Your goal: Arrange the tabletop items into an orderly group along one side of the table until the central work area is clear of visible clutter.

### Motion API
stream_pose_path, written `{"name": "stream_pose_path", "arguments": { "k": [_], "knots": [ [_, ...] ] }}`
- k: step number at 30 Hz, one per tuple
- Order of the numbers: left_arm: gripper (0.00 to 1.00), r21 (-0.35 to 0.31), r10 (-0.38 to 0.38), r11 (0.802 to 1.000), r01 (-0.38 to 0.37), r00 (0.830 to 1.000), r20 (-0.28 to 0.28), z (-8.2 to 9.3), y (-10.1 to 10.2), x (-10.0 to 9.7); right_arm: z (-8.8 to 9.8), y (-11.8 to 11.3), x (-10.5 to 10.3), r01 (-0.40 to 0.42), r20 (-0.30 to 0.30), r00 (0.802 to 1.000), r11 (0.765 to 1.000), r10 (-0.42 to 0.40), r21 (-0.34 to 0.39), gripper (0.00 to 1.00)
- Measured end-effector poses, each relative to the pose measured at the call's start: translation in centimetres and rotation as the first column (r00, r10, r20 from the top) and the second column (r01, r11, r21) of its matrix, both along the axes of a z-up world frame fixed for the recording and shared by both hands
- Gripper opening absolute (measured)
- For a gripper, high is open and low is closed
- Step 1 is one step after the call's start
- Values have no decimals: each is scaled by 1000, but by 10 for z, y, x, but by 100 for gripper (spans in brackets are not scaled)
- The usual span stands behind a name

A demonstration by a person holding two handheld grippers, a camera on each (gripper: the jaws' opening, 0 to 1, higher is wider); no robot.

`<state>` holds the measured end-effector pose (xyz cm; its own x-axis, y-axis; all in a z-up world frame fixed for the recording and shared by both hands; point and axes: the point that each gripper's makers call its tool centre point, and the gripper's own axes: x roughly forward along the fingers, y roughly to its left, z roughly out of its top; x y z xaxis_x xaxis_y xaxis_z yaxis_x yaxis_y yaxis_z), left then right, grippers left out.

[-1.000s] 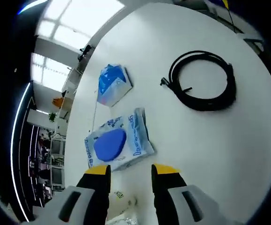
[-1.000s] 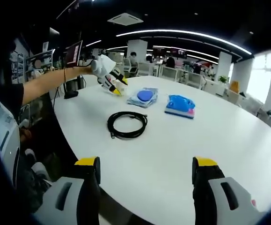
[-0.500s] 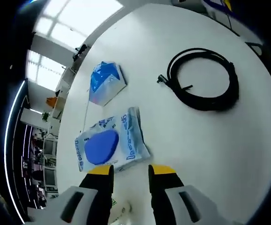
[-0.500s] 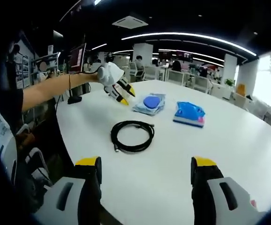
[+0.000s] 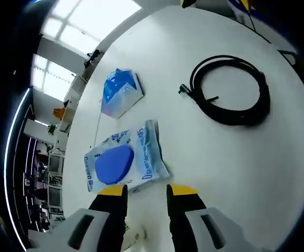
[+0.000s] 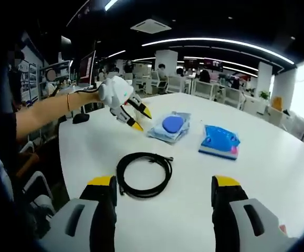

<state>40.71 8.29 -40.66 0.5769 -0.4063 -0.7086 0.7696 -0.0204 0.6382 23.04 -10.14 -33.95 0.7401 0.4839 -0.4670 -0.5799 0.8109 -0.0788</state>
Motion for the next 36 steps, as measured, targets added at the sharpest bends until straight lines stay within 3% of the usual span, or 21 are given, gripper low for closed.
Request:
{"name": "stream_pose_path", "arguments": {
  "k": [7,22,36],
  "knots": [
    [29,0,8,1000,-8,1000,-2,-4,2,1,3,18,26,-34,-15,999,999,33,-13,67],
    [29,-16,19,1000,-19,1000,-6,-2,4,1,-2,16,41,-23,-31,999,1000,23,-10,66],
    [29,-32,16,999,-16,1000,0,-1,-1,3,-13,41,70,-54,-47,997,998,55,35,61]
  ]
}}
